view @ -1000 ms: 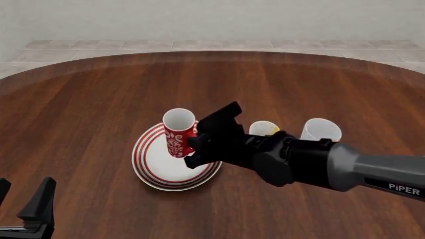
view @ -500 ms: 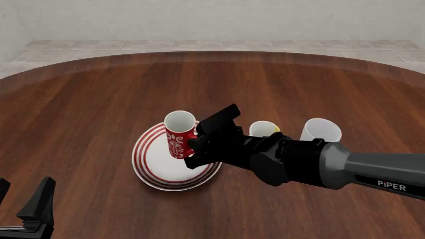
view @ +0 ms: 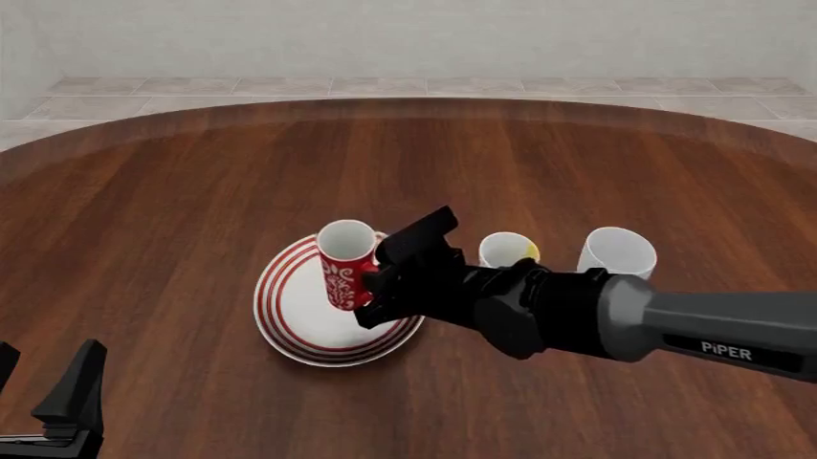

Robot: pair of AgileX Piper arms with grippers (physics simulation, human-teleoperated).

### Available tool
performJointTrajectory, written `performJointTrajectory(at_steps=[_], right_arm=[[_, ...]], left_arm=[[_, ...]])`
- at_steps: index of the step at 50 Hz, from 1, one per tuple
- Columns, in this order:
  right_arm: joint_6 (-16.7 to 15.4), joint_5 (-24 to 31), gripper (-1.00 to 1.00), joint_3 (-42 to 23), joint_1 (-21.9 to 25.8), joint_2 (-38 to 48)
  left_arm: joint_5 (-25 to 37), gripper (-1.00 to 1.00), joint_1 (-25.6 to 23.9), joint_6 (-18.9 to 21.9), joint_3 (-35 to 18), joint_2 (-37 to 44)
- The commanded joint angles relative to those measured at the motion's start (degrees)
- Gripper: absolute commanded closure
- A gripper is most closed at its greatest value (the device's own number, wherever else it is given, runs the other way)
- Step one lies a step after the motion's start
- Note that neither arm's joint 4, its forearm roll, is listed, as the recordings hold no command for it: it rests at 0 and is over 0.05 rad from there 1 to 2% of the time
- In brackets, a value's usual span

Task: Pick up the red mug and put it on the plate

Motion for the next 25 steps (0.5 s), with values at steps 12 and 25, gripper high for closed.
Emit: performJointTrajectory(at_steps=[12, 25], right_arm=[[-0.3, 0.1, 1.0, -1.1, -0.6, 1.5], [-0.1, -0.2, 1.0, -2.2, -0.8, 3.2]], left_arm=[[0.1, -1.0, -0.1, 0.0, -0.2, 0.0], [0.3, -1.0, 0.0, -0.1, -0.4, 0.0]])
